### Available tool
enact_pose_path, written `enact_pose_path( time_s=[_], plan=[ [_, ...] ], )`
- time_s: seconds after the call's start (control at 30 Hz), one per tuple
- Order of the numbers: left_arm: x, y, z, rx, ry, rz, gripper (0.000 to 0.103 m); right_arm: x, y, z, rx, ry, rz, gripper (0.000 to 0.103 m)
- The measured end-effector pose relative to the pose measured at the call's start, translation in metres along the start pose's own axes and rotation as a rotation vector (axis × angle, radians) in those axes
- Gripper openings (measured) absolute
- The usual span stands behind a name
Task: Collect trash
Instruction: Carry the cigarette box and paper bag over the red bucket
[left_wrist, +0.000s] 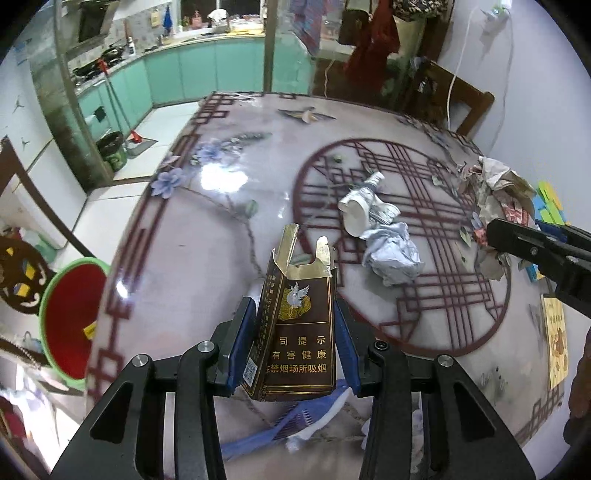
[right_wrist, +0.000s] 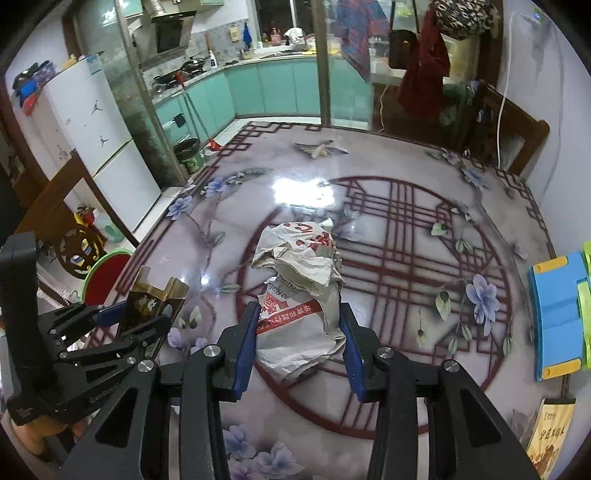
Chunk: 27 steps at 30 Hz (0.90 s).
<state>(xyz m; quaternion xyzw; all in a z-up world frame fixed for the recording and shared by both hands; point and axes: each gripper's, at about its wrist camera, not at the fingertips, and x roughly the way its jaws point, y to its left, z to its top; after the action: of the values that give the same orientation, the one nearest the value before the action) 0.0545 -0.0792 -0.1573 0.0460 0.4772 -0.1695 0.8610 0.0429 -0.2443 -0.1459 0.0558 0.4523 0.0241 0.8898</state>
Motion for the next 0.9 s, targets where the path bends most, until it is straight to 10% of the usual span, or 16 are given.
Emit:
enact_pose_path(
  time_s=[0.9],
  plan=[
    [-0.026,0.089,-0.007,-0.108,-0.043,0.016,0.041,-0.004,0.088,0.017,-0.090,-0.024,0.019,0.040]
  ],
)
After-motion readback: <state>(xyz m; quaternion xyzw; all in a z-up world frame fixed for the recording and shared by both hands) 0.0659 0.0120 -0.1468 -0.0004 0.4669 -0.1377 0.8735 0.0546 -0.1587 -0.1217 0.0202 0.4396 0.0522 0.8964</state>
